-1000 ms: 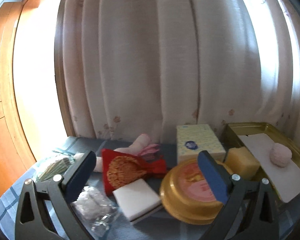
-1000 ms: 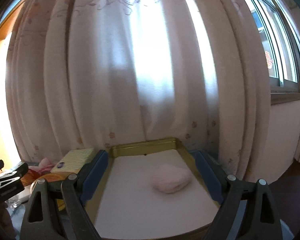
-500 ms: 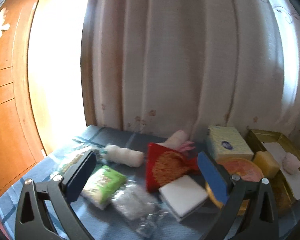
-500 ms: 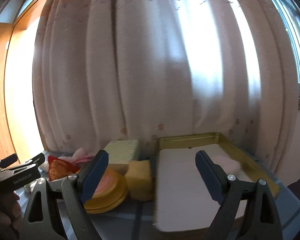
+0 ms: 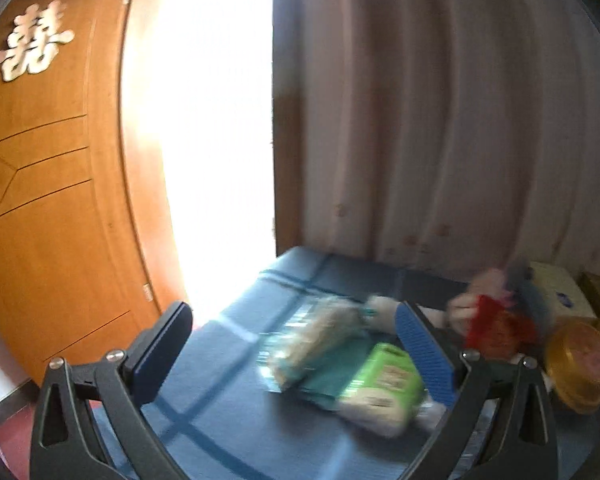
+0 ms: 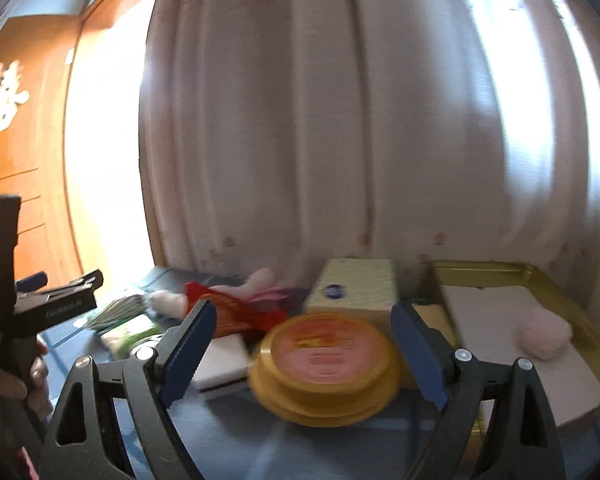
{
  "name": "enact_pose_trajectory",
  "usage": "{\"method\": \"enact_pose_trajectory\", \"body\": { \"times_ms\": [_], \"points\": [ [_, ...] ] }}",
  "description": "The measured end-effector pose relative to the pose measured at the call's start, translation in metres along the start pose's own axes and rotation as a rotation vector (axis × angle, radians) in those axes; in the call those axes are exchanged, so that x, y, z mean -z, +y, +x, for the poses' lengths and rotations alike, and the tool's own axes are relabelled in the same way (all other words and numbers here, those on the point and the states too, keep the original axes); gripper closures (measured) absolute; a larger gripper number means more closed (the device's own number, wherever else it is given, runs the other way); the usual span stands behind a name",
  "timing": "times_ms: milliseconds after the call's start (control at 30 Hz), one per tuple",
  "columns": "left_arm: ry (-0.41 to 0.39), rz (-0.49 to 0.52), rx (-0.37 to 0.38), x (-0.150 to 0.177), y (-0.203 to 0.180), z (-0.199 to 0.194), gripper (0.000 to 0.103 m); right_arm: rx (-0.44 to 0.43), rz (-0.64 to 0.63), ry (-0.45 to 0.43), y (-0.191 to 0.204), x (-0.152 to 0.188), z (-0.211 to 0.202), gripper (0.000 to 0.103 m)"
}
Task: Organize soft objects
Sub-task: 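Grasp the cotton swab bag with the left gripper while the right grasps the clear plastic bag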
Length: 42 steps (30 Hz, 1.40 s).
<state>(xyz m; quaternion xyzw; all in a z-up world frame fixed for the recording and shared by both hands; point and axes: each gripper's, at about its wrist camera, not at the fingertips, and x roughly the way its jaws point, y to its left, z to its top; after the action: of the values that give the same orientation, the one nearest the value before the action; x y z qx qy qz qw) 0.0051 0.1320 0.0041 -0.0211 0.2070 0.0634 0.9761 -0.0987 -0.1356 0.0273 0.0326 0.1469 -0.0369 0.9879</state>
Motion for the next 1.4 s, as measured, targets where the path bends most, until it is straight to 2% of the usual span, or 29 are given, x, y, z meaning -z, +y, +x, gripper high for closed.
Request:
{"method": "enact_pose_trajectory", "body": {
  "times_ms": [200, 367, 600, 700, 867, 1100, 1267, 1400],
  "points": [
    [0.034, -0.043, -0.047, -0.003, 0.03, 0.012, 0.001, -0.108, -0.064, 0.048, 0.043, 0.0, 0.014, 0.013],
    [0.08, -0.072, -0.067, -0.001, 0.044, 0.023, 0.001, -0.215, -0.107, 0.153, 0.075, 0.001, 0.036, 0.013],
    [0.109, -0.083, -0.09, -0.004, 0.057, 0.032, 0.002, -0.283, -0.158, 0.243, 0.102, 0.005, 0.056, 0.013],
    [0.117, -0.085, -0.089, -0.006, 0.062, 0.034, 0.002, -0.308, -0.157, 0.279, 0.105, 0.006, 0.062, 0.024],
    [0.135, -0.102, -0.08, -0.005, 0.069, 0.038, 0.002, -0.348, -0.16, 0.367, 0.112, 0.009, 0.078, 0.024],
    [0.181, -0.15, -0.056, -0.006, 0.079, 0.045, 0.004, -0.335, -0.258, 0.478, 0.14, 0.019, 0.105, 0.024],
    [0.213, -0.183, -0.036, -0.004, 0.087, 0.05, 0.004, -0.324, -0.284, 0.563, 0.144, 0.026, 0.123, 0.024],
    [0.219, -0.172, -0.034, -0.004, 0.085, 0.05, 0.004, -0.303, -0.363, 0.561, 0.153, 0.028, 0.128, 0.024]
  ]
}}
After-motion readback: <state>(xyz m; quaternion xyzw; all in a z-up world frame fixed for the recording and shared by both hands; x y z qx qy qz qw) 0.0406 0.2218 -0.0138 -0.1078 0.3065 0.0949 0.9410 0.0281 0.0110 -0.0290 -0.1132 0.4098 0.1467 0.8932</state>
